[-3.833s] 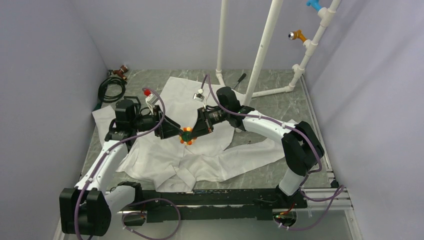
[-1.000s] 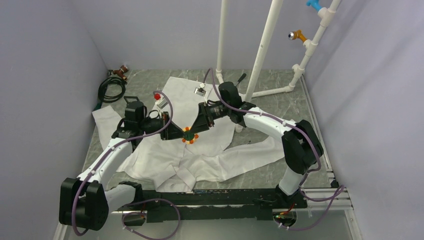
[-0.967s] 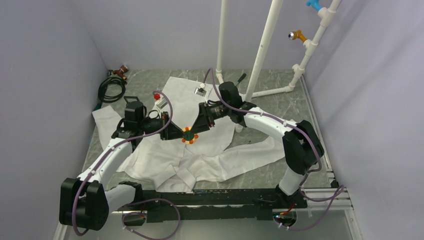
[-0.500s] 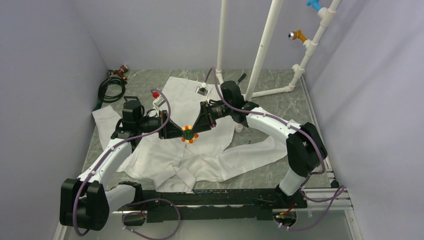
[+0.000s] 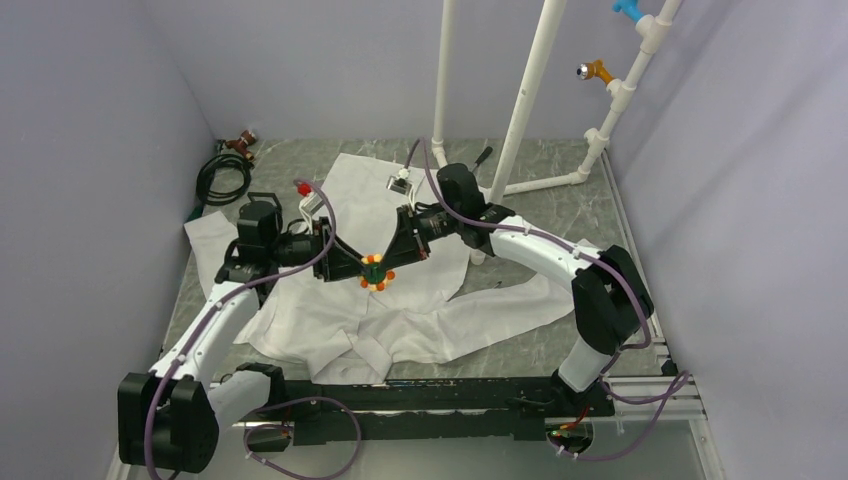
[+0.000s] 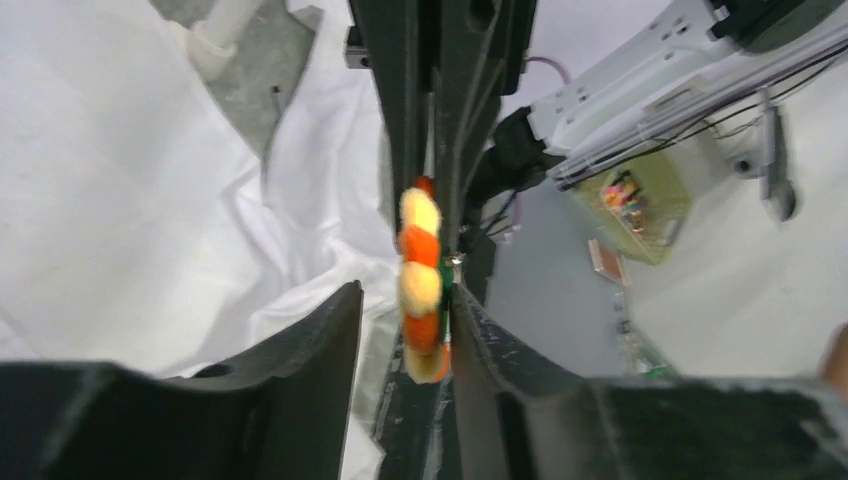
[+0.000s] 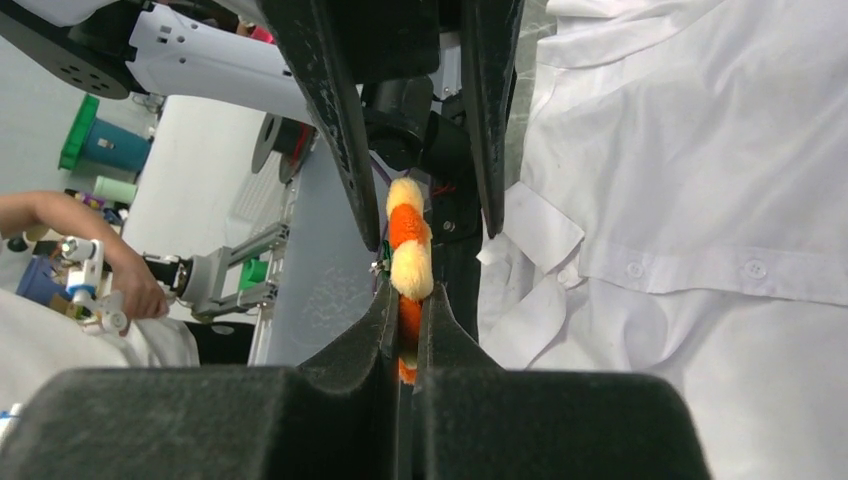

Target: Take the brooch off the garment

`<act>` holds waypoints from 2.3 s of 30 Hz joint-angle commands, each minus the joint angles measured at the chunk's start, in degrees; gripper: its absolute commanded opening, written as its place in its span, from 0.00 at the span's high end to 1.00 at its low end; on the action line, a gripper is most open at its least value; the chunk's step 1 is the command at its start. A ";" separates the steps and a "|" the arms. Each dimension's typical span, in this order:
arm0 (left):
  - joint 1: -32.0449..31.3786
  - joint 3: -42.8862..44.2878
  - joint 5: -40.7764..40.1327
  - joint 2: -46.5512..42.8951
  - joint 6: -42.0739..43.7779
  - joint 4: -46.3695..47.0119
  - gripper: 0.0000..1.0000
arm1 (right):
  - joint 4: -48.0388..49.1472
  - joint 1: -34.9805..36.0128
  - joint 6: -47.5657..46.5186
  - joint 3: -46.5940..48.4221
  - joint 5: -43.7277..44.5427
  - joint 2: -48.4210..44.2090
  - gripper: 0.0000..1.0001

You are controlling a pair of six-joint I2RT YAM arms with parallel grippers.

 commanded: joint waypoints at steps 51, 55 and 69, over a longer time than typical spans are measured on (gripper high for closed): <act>5.90 18.39 -0.85 -11.69 12.64 -41.34 0.18 | 40.51 27.58 -122.24 -36.61 46.13 -27.89 1.00; 5.22 21.54 -6.89 -12.41 24.12 -48.16 0.13 | 37.89 28.05 -121.83 -36.35 45.78 -29.15 1.00; 4.08 20.80 -1.37 -8.41 18.54 -46.39 0.34 | 39.30 30.47 -122.31 -35.91 47.62 -27.45 1.00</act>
